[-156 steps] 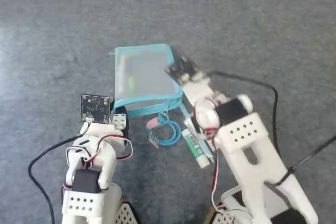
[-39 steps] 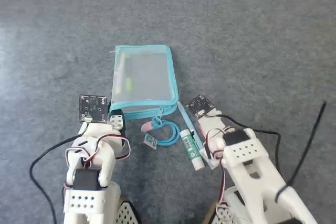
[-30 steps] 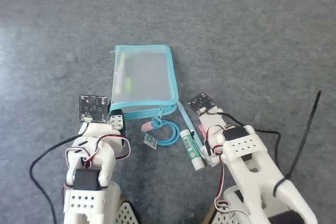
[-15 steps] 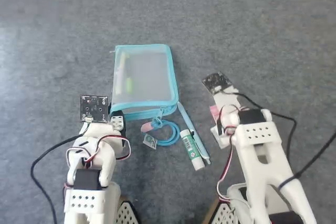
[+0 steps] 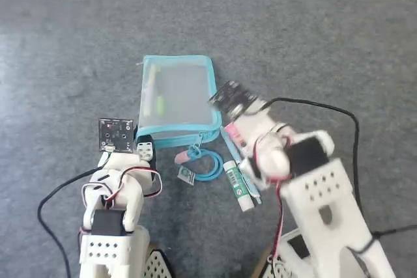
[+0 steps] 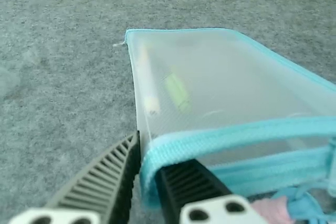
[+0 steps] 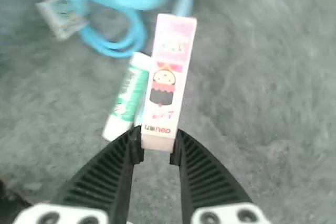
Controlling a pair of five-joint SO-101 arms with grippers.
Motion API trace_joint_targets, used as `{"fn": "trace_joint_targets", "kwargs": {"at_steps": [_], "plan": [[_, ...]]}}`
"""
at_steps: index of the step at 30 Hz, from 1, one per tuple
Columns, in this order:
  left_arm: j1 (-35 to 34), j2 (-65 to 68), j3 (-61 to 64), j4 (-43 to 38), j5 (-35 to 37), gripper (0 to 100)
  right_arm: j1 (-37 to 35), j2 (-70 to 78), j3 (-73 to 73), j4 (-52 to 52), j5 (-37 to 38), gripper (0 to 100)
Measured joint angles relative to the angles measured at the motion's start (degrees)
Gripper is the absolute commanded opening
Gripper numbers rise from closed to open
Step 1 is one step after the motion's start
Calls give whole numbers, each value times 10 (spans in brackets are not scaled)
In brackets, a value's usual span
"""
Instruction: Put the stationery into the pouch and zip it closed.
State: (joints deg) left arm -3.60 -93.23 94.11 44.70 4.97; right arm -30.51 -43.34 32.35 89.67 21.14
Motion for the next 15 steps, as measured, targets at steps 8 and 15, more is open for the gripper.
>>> {"fn": "trace_joint_targets", "kwargs": {"at_steps": [8, 15], "plan": [[0, 0, 0, 0, 0, 12, -133, -27, -25, 42, 0, 8], [0, 0, 0, 0, 0, 12, -154, 116, -120, 45, -2, 8]]}}
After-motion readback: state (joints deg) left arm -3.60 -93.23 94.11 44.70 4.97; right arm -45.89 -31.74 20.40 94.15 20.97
